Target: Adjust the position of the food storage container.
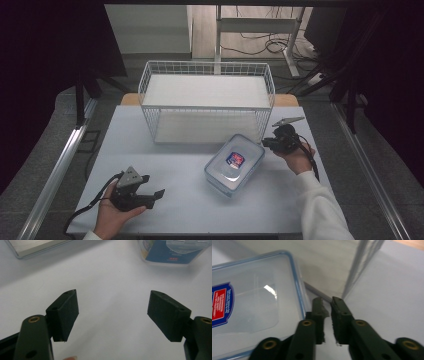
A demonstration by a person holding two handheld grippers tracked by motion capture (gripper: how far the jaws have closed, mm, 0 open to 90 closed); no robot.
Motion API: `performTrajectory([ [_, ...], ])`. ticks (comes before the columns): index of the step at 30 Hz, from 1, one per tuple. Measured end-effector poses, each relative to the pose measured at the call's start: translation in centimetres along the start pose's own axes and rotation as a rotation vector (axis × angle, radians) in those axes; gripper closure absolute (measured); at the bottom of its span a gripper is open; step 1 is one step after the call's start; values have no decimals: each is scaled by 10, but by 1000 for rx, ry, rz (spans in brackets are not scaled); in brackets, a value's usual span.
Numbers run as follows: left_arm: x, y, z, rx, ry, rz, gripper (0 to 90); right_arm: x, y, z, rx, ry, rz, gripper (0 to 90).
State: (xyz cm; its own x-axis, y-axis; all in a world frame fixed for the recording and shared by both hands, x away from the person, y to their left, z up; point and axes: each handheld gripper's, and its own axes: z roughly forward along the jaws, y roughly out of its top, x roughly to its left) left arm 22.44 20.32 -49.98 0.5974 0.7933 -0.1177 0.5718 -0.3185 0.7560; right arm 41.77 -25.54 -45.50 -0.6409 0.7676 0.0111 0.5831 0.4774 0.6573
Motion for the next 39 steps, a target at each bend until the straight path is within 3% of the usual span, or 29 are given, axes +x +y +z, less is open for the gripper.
performTrajectory([
  [1,0,0,0,2,0,1,248,0,1,4,30,9,-30,873],
  [7,0,0,0,2,-1,3,248,2,4,12,56,22,-93,890],
  [15,0,0,1,9,-4,8,245,3,5,12,60,20,-112,891],
  [21,2,1,-3,-28,19,-15,245,8,6,11,79,29,-149,893],
  [26,1,1,-4,-27,16,-16,244,19,5,9,103,41,-173,893],
  [39,3,2,-6,-31,14,-15,244,67,-10,-1,153,122,-173,893],
])
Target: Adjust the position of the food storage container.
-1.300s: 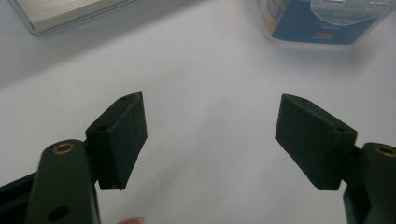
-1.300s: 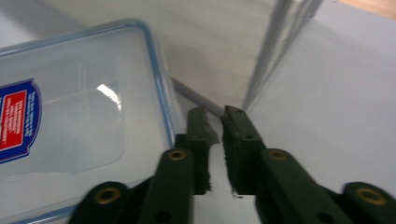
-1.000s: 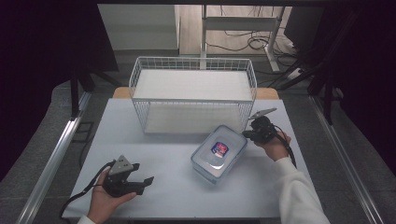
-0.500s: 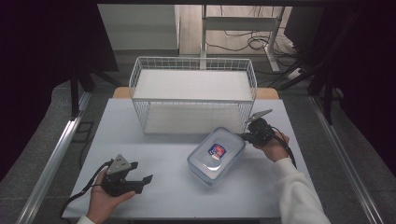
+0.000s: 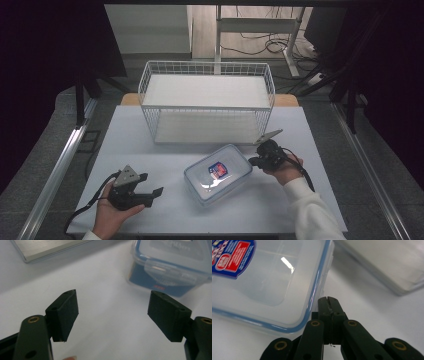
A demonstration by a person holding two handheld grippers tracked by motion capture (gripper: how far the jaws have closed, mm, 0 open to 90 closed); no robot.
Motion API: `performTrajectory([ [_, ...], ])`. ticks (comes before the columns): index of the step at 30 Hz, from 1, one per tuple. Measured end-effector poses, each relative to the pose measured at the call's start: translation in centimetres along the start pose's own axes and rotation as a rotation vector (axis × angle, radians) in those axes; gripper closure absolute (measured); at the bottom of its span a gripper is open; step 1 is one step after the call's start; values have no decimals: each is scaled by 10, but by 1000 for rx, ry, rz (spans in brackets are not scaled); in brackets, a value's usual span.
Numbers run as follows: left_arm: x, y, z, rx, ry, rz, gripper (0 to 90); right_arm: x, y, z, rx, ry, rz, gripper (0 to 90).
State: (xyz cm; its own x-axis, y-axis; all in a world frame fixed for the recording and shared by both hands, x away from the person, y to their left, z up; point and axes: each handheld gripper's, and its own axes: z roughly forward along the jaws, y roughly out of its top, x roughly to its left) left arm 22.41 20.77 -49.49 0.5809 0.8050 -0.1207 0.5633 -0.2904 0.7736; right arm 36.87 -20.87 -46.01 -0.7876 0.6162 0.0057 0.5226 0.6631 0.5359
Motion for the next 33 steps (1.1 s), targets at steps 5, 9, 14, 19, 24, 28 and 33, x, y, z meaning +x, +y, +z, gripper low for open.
performTrajectory([
  [5,4,1,-4,-16,15,0,244,17,1,2,4,41,-23,892],
  [9,9,2,-10,-40,46,-11,244,34,4,7,11,78,-41,893],
  [14,9,2,-10,-37,46,-5,244,49,7,9,19,108,-77,893],
  [19,12,3,-13,-43,59,-4,243,61,7,6,8,132,-102,892],
  [24,14,3,-15,-46,69,-2,243,73,13,-20,-67,135,-145,892],
  [28,14,3,-14,-41,64,-3,243,105,21,-28,-87,210,-233,892],
  [33,13,3,-14,-42,61,0,243,157,29,-9,-53,319,-352,892],
])
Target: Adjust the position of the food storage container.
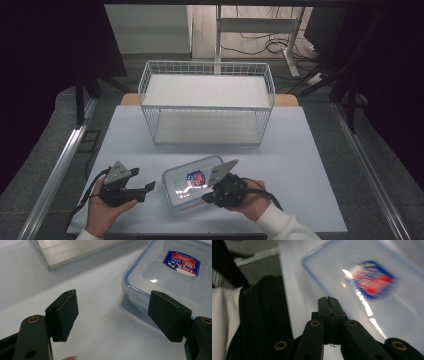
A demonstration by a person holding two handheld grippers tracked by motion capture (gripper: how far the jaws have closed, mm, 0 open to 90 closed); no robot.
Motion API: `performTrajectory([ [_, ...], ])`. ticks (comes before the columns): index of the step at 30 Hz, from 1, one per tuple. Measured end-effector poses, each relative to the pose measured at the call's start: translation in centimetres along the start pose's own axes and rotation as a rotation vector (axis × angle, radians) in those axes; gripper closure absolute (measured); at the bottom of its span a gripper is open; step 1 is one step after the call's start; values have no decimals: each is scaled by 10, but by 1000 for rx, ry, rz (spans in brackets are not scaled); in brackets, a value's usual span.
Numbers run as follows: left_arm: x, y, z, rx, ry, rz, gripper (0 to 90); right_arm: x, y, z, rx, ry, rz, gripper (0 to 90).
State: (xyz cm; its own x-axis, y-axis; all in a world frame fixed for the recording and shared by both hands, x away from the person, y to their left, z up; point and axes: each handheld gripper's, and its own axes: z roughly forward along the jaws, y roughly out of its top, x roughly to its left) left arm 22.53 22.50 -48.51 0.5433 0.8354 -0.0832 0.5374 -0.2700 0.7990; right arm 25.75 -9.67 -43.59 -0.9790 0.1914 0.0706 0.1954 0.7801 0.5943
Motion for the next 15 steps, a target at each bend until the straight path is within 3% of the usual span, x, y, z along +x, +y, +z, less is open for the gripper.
performTrajectory([
  [2,0,0,0,2,3,0,243,10,6,16,23,30,-33,892],
  [3,0,0,0,2,3,0,243,10,6,16,23,30,-33,892],
  [4,0,0,1,4,0,1,243,19,12,34,48,64,-62,892],
  [6,0,0,1,4,0,1,243,21,14,40,58,72,-76,892],
  [7,0,0,1,-2,0,0,243,30,19,59,84,83,-114,892],
  [13,0,0,0,-3,2,-2,243,34,28,77,110,9,-130,893],
  [15,0,0,0,-5,2,-3,243,34,30,79,101,10,-126,893],
])
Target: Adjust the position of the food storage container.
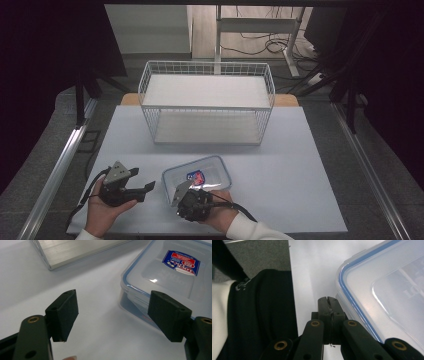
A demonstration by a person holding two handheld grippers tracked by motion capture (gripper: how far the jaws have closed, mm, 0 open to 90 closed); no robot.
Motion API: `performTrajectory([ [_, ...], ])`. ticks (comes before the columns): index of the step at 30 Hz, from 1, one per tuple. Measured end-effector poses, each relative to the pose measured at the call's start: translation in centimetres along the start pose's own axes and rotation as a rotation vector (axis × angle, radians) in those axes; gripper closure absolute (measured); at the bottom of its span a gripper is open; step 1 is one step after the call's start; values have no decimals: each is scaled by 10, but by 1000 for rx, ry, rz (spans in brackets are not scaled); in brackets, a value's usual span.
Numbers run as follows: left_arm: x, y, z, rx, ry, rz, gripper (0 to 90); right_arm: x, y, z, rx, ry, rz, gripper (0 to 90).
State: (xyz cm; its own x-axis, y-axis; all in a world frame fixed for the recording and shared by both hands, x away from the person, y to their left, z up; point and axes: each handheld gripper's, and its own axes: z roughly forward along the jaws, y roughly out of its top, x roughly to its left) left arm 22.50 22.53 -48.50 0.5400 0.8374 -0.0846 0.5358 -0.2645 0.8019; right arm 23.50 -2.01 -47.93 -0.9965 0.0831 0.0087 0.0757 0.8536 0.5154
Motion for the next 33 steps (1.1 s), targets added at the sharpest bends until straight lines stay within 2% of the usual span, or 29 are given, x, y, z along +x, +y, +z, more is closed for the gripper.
performTrajectory([
  [5,1,0,-2,-5,2,-3,243,-2,4,0,-23,-34,23,893],
  [7,1,0,-2,-5,3,-4,243,-5,6,0,-30,-66,34,893],
  [11,1,0,-2,-3,4,-2,243,-13,10,3,-48,-66,64,893],
  [16,1,0,-2,-3,4,-3,243,-17,15,12,-46,-79,64,893],
  [23,1,0,-2,-3,2,-2,243,-20,19,15,-51,-93,76,893],
  [33,1,1,-2,-3,0,-5,244,-20,20,17,-57,-112,59,892],
])
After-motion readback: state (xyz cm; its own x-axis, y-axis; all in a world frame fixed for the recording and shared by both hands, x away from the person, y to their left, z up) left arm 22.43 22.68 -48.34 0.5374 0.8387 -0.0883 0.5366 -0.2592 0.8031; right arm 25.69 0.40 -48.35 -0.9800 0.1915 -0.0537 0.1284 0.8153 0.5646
